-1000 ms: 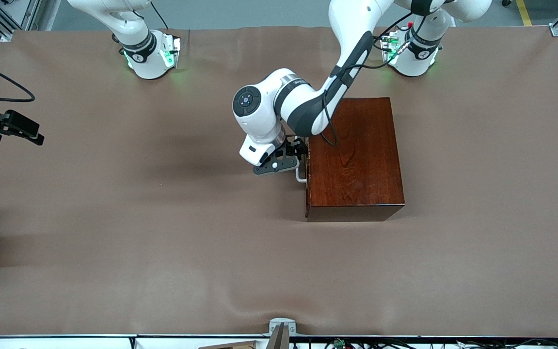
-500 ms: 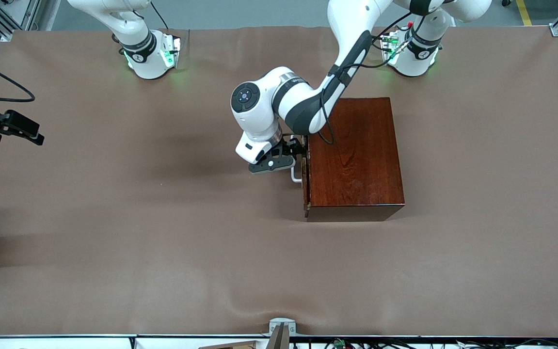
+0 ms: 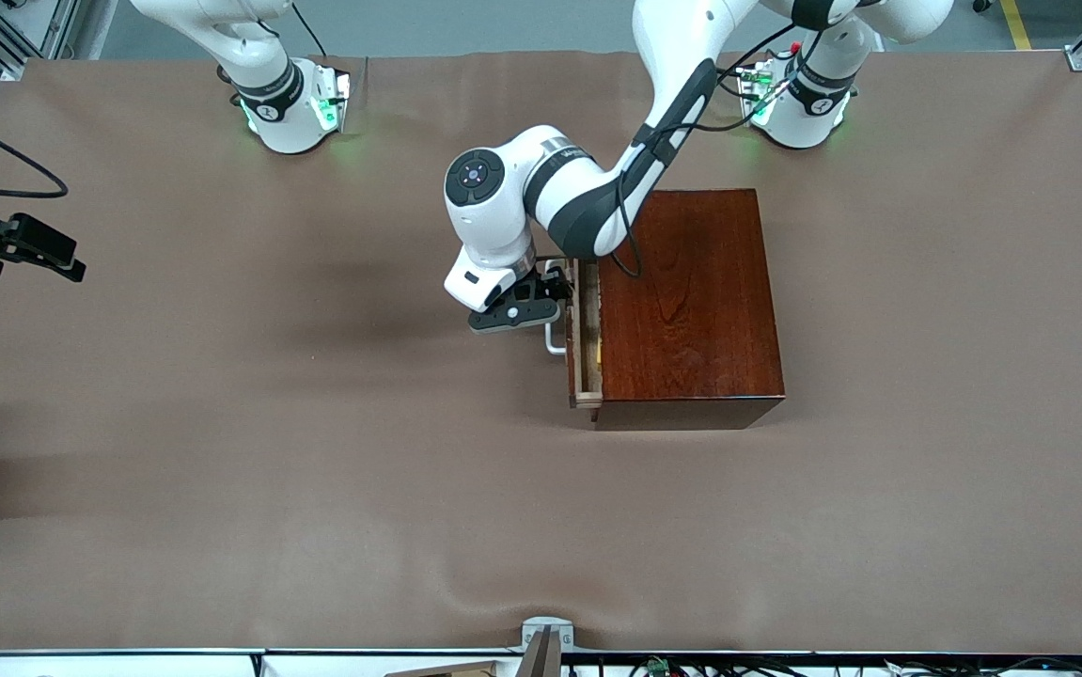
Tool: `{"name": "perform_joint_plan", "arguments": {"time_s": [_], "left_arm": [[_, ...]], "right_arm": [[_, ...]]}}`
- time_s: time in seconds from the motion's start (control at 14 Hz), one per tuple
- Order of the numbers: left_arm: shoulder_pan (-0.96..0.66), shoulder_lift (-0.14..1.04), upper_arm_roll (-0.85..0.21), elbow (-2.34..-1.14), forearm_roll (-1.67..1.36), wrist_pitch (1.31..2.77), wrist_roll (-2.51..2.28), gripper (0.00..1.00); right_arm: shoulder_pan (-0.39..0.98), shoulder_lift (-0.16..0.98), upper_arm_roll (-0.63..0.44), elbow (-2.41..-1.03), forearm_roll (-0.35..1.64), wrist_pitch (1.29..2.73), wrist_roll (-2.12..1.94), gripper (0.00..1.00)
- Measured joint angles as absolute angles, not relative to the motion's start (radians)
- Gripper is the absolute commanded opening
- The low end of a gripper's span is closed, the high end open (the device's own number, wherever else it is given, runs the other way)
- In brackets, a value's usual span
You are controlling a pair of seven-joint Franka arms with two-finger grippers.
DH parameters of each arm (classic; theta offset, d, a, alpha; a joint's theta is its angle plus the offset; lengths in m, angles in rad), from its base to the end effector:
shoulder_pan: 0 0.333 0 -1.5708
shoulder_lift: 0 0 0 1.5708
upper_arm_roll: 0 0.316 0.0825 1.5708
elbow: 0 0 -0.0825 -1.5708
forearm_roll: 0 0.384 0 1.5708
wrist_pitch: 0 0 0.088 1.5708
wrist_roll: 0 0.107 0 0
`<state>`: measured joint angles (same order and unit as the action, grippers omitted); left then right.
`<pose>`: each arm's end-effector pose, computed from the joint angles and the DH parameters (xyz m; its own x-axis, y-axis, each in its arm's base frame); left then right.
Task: Open drawer, take yellow block, close drawer
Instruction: 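Pull the drawer handle outward with the left gripper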
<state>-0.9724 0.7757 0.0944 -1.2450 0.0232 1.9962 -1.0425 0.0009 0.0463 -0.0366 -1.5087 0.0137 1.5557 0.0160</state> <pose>0.4644 -0.5854 0.3009 0.9900 0.1259 0.0634 0.1299 -0.9895 -0.0636 0.5675 -0.0183 0.6265 0.9987 -0.0514 0.0005 -0.0514 -0.9986 -0.0120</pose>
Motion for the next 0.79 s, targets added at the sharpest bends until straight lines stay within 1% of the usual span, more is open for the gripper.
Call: {"name": "perform_joint_plan", "arguments": {"time_s": [0.29, 0.79], "left_arm": [[-0.973, 0.777, 0.087, -1.245, 0.016, 2.028, -1.058, 1.00], [-0.978, 0.784, 0.081, -1.245, 0.016, 2.043, -1.062, 1.00]], "right_arm": [[0.001, 0.046, -0.037, -1.509, 0.014, 1.556, 0.016, 1.00], [0.001, 0.046, -0.037, -1.509, 0.014, 1.556, 0.016, 1.00]]}}
